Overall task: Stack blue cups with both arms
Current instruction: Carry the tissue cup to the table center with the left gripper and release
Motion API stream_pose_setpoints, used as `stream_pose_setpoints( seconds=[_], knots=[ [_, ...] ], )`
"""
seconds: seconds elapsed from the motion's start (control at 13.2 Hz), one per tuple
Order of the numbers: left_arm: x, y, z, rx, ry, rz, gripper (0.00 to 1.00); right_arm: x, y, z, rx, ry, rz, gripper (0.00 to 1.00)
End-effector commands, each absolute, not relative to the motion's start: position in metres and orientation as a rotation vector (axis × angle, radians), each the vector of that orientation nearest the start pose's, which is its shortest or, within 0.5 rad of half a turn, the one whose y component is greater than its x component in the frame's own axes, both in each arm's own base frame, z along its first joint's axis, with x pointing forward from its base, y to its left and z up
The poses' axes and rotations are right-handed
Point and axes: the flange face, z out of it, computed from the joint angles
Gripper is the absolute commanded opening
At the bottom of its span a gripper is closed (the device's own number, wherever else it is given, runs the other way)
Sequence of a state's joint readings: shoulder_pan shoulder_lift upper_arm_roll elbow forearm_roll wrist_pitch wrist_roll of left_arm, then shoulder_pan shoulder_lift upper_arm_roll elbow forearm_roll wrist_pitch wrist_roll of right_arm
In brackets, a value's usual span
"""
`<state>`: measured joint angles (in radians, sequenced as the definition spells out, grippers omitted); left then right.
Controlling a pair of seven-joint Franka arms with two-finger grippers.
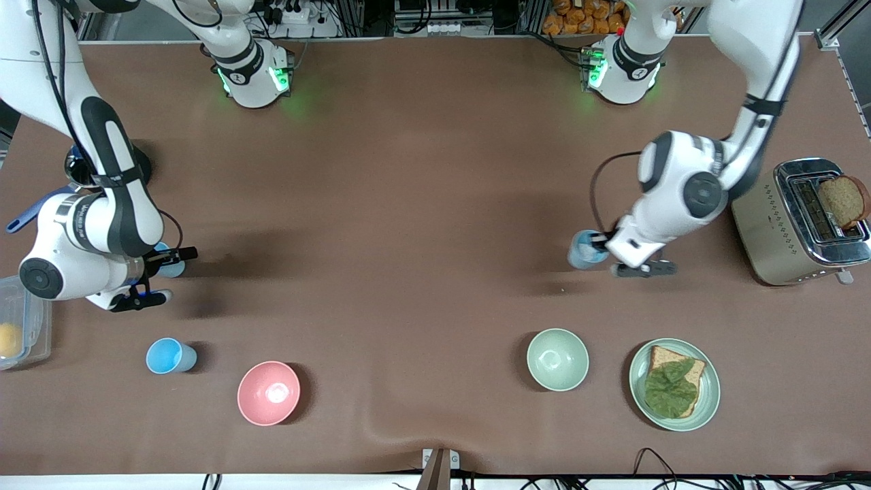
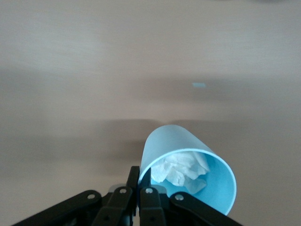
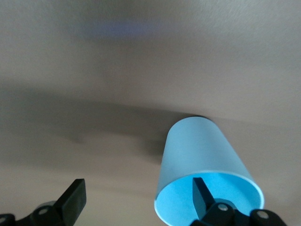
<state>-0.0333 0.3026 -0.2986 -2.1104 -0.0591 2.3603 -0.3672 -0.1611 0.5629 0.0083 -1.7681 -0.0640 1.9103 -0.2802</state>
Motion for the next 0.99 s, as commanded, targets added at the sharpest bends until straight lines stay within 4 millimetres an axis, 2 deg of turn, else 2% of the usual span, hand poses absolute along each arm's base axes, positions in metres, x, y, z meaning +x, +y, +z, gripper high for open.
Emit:
stream_pose_setpoints(
  seconds=[0.0,0.08,0.15,0.38,0.53,0.61,0.76,0.84,0.91],
  knots=[
    [0.526,-0.275,0.296,-3.28,-0.315,0.163,0.0,0.599,-0.104,0.217,-3.021,-0.256,0.648,0.91],
    [0.518,-0.309,0.297,-3.281,-0.378,0.177,0.0,0.598,-0.108,0.214,-3.011,-0.28,0.65,0.43],
    [0.508,-0.346,0.298,-3.283,-0.428,0.193,0.0,0.598,-0.108,0.213,-2.994,-0.353,0.646,0.02],
    [0.488,-0.43,0.293,-3.278,-0.588,0.246,0.0,0.597,-0.107,0.213,-2.982,-0.394,0.648,0.0],
    [0.469,-0.482,0.28,-3.268,-0.627,0.273,0.0,0.598,-0.107,0.214,-2.981,-0.406,0.646,0.0],
    [0.467,-0.496,0.273,-3.254,-0.654,0.259,0.0,0.597,-0.105,0.217,-2.974,-0.428,0.65,0.0],
    [0.452,-0.526,0.258,-3.228,-0.675,0.234,0.0,0.603,-0.102,0.237,-2.987,-0.454,0.604,0.0],
    [0.44,-0.537,0.251,-3.207,-0.667,0.194,0.0,0.605,-0.098,0.247,-2.987,-0.479,0.593,0.0],
    [0.438,-0.539,0.248,-3.19,-0.665,0.142,0.0,0.605,-0.094,0.259,-2.978,-0.485,0.601,0.0]
  ],
)
